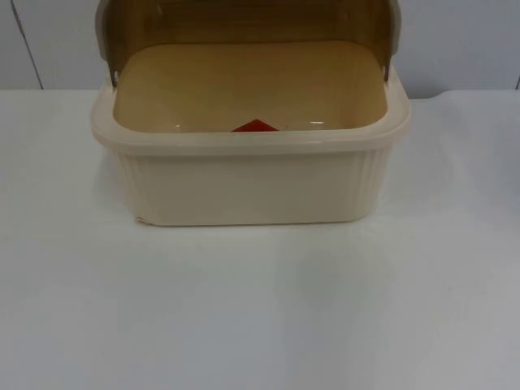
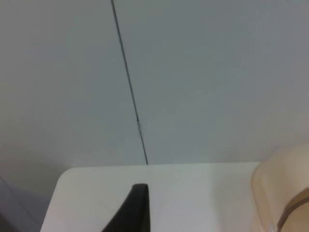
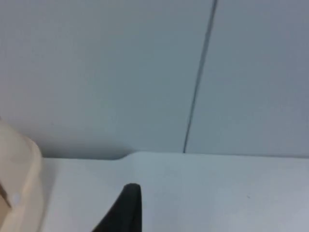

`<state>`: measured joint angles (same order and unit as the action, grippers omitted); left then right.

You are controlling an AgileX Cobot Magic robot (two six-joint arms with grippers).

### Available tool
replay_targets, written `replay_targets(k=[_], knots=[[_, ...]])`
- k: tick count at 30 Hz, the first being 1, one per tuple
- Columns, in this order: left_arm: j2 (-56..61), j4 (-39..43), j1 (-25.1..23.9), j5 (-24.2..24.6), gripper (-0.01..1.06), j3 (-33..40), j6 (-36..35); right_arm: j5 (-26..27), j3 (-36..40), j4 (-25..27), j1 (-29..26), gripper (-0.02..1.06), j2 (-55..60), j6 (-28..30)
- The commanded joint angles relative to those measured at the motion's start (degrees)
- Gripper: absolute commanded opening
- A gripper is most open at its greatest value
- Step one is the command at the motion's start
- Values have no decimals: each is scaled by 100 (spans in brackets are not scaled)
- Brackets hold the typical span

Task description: Open the box lid with the left hand, place the block into the box with the right hand, then close the box lid with the left hand.

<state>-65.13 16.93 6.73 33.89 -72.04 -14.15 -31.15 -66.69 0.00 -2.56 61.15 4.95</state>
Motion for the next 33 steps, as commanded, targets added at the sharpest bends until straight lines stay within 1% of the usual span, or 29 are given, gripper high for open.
replay_targets(k=[1,2,3,5,7,8,9,11,14,15,18,19,20,21,23,24,25,26,27,29,30,33], knots=[[-28,-209,-13,-165,105,-27,12,-137,23,0,-126,105,-76,99],[-83,-409,-13,-148,105,-42,286,-171,23,0,-126,105,-76,147],[-83,-409,-13,-148,105,-42,286,-171,23,0,-126,105,-76,147],[-307,-796,13,-51,105,-43,1032,-195,23,32,-126,105,-76,220],[-636,-1009,91,15,105,-138,1504,-165,23,32,-115,105,-76,220],[-841,-1053,154,-14,105,-233,1669,-135,23,0,-115,105,-76,220],[-841,-1053,154,-14,105,-233,1669,-135,23,0,-115,105,-76,220],[-1253,-1053,333,-65,105,-516,1932,-85,23,0,-115,105,-76,220],[-1939,-1053,785,-147,105,-1091,2874,-85,23,0,-115,105,-76,235],[-1939,-1053,785,-147,105,-1091,2874,-85,23,0,-115,105,-76,235],[-2580,-831,1278,-171,105,-1736,4125,-85,23,0,-115,105,-76,235],[-2864,-585,1492,-175,105,-1986,4869,-85,23,0,-115,105,-76,235],[-2864,-585,1492,-175,105,-1986,4869,-85,23,0,-115,105,-76,235],[-3057,-399,1646,-175,105,-2138,5325,-85,23,0,-115,105,-76,235],[-3387,-15,1885,-175,104,-2327,5898,-85,23,0,-115,105,-76,235],[-3494,88,1953,-220,101,-2376,5938,-85,23,0,-115,105,-76,235],[-3494,88,1953,-220,101,-2376,5938,-85,23,0,-115,105,-76,235],[-3593,83,1992,-367,97,-2376,5938,-85,23,0,-115,105,-76,235],[-3673,8,1996,-495,88,-2376,5938,-85,23,0,-115,105,-76,235],[-3769,-136,1996,-696,66,-2376,5926,-85,23,0,-115,105,-76,235],[-3769,-136,1996,-696,66,-2376,5926,-85,23,0,-115,105,-76,235],[-3791,-124,1983,-1084,28,-2365,5866,-71,23,0,-115,105,-76,235]])
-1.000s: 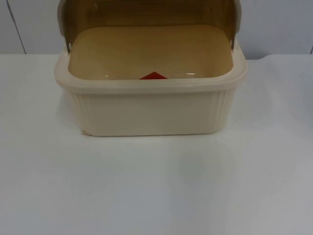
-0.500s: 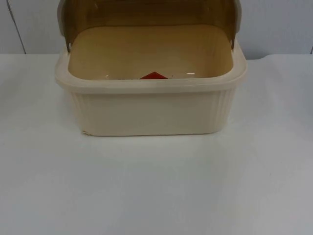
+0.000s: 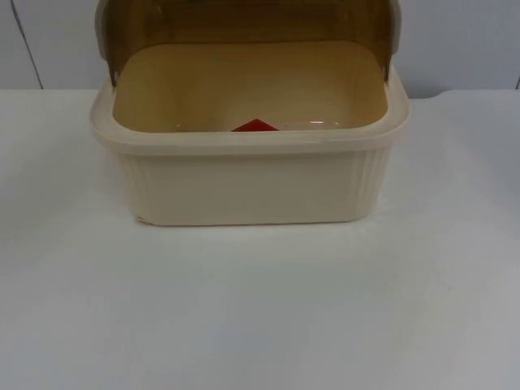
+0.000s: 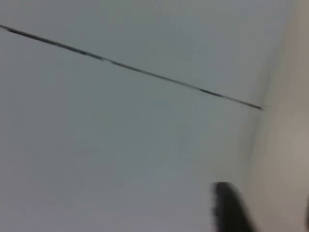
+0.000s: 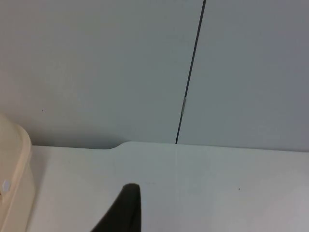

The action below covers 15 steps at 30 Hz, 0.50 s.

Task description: Open the box lid with the left hand, place the block into the box with the right hand, then close the box lid with the left hand.

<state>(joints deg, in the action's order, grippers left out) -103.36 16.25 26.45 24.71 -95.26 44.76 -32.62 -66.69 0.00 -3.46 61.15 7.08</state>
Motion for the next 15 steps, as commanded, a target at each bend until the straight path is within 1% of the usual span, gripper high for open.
replay_targets(k=[1,2,3,4,6,7,9,10,13,15], knots=[[32,-57,12,-340,19,-42,-25,76,23,0,-26,105,-76,23],[32,-57,12,-482,8,-42,-25,76,23,0,-26,105,-76,23],[32,-57,12,-482,8,-42,-25,76,23,0,-26,105,-76,23],[22,-81,12,-578,-1,-42,-47,76,23,0,-26,105,-76,23],[-22,-304,12,-789,0,-42,-64,76,23,0,-26,105,-76,23],[-78,-532,12,-989,0,-42,-64,76,23,0,-26,105,-76,23],[-125,-579,12,-1063,0,-42,-64,76,23,0,-26,105,-76,23],[-195,-664,12,-1222,0,-42,-64,76,23,0,-26,105,-76,23],[-270,-732,12,-1258,0,-42,-74,76,23,0,-26,105,-76,23],[-326,-1093,12,-1258,0,-42,-85,76,23,0,-26,105,-76,23]])
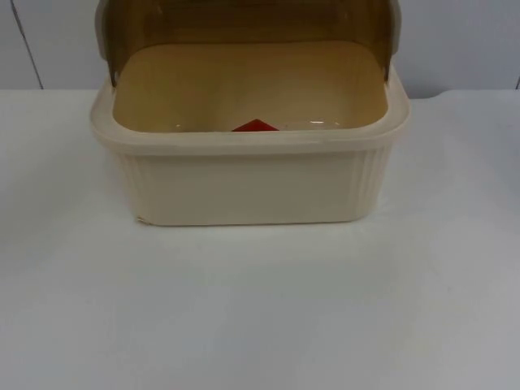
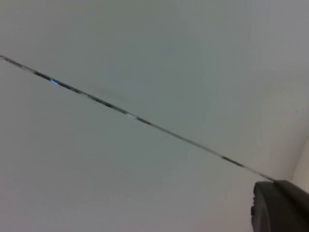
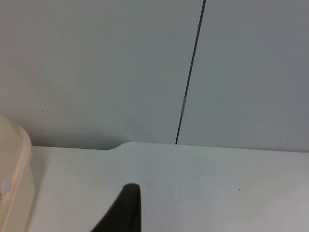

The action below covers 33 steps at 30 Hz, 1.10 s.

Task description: Open the box lid with the left hand, place the block into the box with the right hand, then close the box lid with the left hand.

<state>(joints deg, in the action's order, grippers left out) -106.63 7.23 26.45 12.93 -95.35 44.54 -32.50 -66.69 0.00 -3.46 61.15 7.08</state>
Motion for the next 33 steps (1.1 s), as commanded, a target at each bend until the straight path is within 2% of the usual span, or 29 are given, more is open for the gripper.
replay_targets(k=[1,4,6,8,9,11,15,18,21,25,33], knots=[[-27,-349,12,-96,0,-34,-63,64,23,0,-26,105,-76,23],[-119,-549,3,-110,0,-34,-63,64,23,0,-26,105,-76,23],[-184,-802,3,108,0,-34,-32,64,23,0,-26,105,-76,23],[-274,-991,-26,522,0,-34,127,64,23,0,-26,105,-76,23],[-274,-991,-26,522,0,-34,127,64,23,0,-26,105,-76,23],[-347,-1453,-83,892,0,-34,563,54,23,32,-26,105,-76,23],[-363,-2716,-267,1356,0,-34,2125,54,23,32,-26,105,-76,23],[-363,-3044,-323,1366,0,-34,2482,53,23,32,-26,105,-76,8],[-379,-3021,-387,1315,0,-34,2554,32,23,32,-26,105,-76,8],[-429,-3043,-387,896,0,-34,2567,20,23,32,-26,105,-76,-4],[-596,-3073,-387,1047,0,-26,2567,20,23,32,-26,105,-76,-4]])
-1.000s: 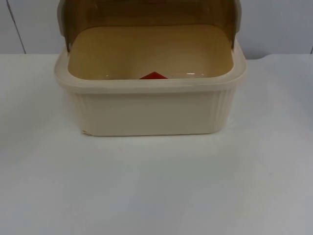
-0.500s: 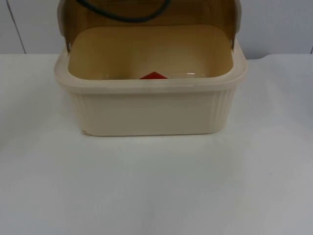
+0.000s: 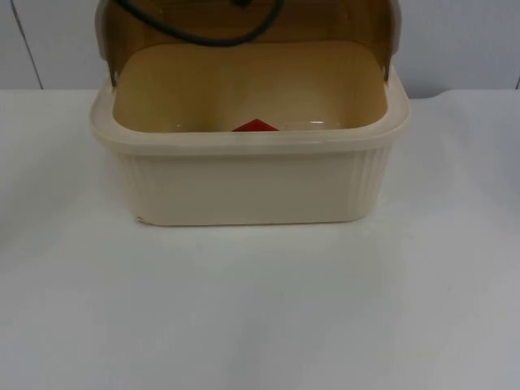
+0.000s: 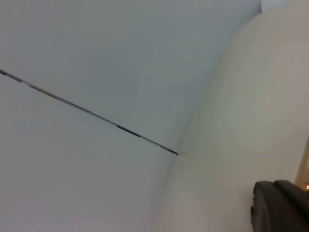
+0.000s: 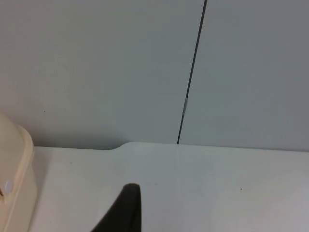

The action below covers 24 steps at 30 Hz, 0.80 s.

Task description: Open the box lid with the left hand, place the block into the box with the right hand, then close the box lid with the left hand.

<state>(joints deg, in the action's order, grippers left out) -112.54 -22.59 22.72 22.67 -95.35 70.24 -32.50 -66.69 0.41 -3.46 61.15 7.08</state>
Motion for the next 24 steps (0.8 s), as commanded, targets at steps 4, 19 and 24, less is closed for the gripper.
replay_targets(k=[4,19,24], knots=[[0,-63,-14,246,0,-26,-3,20,23,-9,-26,105,-76,-4],[395,421,12,751,0,770,-279,-6,23,-9,-26,105,-76,-19],[645,421,12,651,0,1305,-307,-32,23,24,-26,105,-76,-19]])
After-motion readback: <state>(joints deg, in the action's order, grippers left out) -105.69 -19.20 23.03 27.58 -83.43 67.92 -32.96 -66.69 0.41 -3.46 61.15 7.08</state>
